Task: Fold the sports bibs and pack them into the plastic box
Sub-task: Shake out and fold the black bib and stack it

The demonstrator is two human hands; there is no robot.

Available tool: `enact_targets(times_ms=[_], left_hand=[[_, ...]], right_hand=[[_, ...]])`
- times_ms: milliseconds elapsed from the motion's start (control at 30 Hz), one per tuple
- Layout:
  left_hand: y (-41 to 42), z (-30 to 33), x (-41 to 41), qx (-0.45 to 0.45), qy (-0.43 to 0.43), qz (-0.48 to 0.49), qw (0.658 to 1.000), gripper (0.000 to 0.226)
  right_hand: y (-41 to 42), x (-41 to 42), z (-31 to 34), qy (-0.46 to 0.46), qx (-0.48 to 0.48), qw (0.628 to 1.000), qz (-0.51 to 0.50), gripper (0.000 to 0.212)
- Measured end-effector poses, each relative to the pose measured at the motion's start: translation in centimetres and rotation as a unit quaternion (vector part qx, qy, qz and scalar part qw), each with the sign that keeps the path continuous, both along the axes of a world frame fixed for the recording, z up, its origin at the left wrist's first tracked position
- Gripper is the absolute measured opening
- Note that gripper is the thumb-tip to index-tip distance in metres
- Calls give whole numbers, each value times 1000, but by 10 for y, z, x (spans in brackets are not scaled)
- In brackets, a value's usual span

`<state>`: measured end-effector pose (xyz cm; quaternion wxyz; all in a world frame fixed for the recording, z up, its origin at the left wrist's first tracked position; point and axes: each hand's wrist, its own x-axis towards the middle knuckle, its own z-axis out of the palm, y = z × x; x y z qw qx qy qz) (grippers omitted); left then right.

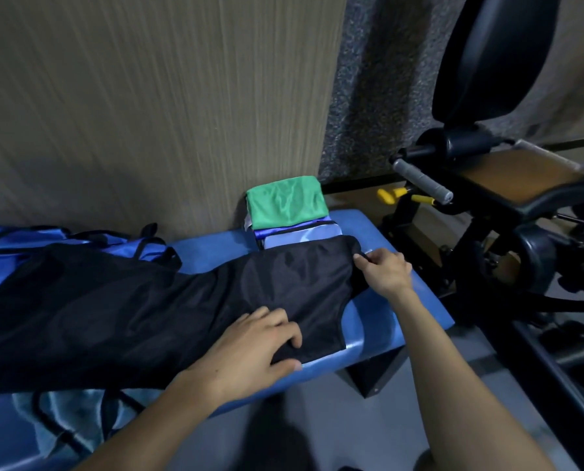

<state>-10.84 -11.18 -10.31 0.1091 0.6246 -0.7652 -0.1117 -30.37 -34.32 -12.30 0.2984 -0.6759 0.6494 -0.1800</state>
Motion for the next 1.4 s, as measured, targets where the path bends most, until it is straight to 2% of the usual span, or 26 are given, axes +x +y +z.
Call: enact_targets(times_ms=[67,200,333,500,567,700,800,900,1067,1200,1267,1333,1400], left_hand=[[-2,-2,2,7,8,2,1000,28],[-3,-4,3,-4,5,1,1000,30],[-5,-9,-2,-56,-81,-22,995,42],[-5,-13,-9,-135,-81,-25,987,18],[-6,-12,-9,-145,-72,-17,987,16],[-3,4,-4,-129,21,2,991,13],[-1,12,0,-119,39,-13,992,12],[3,8,1,-102,20,-42,994,11],[6,5,3,-82,13,-50,995,23],[6,6,9,-103,1,-18,995,18],[7,3,11,-126,-11,-6,992,15],[7,-2,14,-137,-35,21,990,26],[9,-6,19,-82,-71,69,992,51]], right_hand=[[-1,0,-1,-81,-13,996,-35,31],[1,-2,9,-251,-7,967,-52,29],[0,-7,19,-311,-3,948,-70,25],[1,-13,20,-238,46,966,-87,55],[3,-13,22,-226,52,968,-93,48],[10,-10,34,-266,81,956,-91,16],[13,-17,45,-316,65,940,-106,12],[20,-28,41,-285,73,950,-104,11],[28,-37,41,-267,100,953,-102,17],[30,-30,33,-211,82,970,-91,32],[32,-29,36,-187,77,976,-76,29],[29,-35,40,-187,76,977,-65,23],[27,-45,41,-198,82,975,-63,26]])
